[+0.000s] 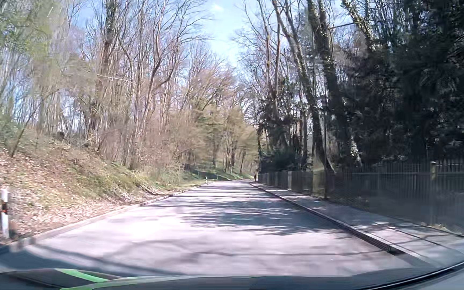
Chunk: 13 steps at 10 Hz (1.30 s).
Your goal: Follow the waypoints while adhering to traffic rules and regulations
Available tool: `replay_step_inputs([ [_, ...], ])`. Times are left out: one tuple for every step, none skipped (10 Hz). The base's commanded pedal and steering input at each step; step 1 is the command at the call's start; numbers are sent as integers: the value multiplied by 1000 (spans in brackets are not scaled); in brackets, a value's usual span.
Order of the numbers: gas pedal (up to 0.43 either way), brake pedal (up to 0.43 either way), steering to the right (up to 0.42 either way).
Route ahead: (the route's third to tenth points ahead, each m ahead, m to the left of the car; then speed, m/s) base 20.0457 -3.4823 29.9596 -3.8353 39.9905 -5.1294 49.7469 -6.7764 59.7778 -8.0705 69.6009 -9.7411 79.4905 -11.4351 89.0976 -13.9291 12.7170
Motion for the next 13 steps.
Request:
replay_step_inputs([
  [0,0,2],
  [0,0,2],
  [0,0,2],
  [0,0,2],
  [0,0,2],
  [0,6,2],
  [0,12,2],
  [0,18,2],
  [0,37,2],
  [0,43,2],
  [0,55,2],
  [0,61,1],
  [0,79,2],
])
